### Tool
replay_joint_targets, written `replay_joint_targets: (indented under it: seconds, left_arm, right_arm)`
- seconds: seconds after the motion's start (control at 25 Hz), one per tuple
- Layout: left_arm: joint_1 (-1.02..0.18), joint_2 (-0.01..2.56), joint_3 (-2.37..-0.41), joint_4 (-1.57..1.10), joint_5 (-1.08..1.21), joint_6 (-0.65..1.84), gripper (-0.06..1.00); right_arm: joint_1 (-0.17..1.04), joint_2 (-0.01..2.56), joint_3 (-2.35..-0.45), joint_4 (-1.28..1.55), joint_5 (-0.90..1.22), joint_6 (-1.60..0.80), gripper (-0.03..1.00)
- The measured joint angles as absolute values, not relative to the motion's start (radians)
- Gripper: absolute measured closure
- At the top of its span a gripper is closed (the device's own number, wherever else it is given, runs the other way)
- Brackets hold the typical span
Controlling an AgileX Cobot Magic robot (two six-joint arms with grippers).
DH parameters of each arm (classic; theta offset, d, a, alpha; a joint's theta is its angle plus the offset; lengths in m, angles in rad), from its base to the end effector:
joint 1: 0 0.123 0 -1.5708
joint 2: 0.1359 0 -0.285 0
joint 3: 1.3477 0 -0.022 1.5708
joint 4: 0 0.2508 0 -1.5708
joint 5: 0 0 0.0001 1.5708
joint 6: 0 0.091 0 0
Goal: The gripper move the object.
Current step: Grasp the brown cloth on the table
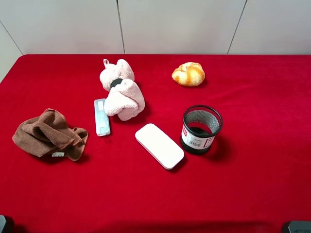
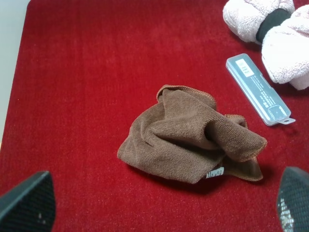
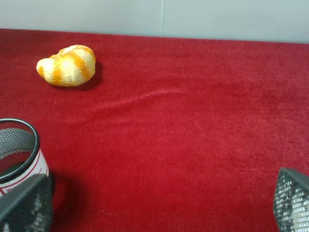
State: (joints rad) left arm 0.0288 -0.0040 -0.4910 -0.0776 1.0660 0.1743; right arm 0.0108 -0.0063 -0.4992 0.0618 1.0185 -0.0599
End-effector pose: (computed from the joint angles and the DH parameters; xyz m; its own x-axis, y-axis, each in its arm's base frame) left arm -0.0046 -0.0063 0.2745 -0.4552 0.1229 -0.8819 0.0943 0.9915 0.0895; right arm -0.0042 0.0047 0.2806 -0.4105 -0.0318 -0.9113 -0.0700 0.9975 -0.0033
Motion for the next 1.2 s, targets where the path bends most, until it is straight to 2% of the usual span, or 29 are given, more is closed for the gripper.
replay_joint_targets:
  seconds: [0.68, 0.88, 1.2]
  left_arm:
    - [0.029, 0.003, -0.491, -0.078, 1.067, 0.159, 0.04]
    - [0.029, 0.123, -0.528, -0.079, 1.073, 0.156, 0.04]
    - [0.029, 0.418, -0.707, -0.080, 1.075, 0.156, 0.04]
  right_arm:
    - [0.011, -0.006, -0.499, 0.062, 1.019, -0.058, 0.27]
    - [0.011, -0.006, -0.499, 0.062, 1.019, -0.058, 0.27]
    - [0.011, -0.006, -0.499, 0.062, 1.018, -0.058, 0.27]
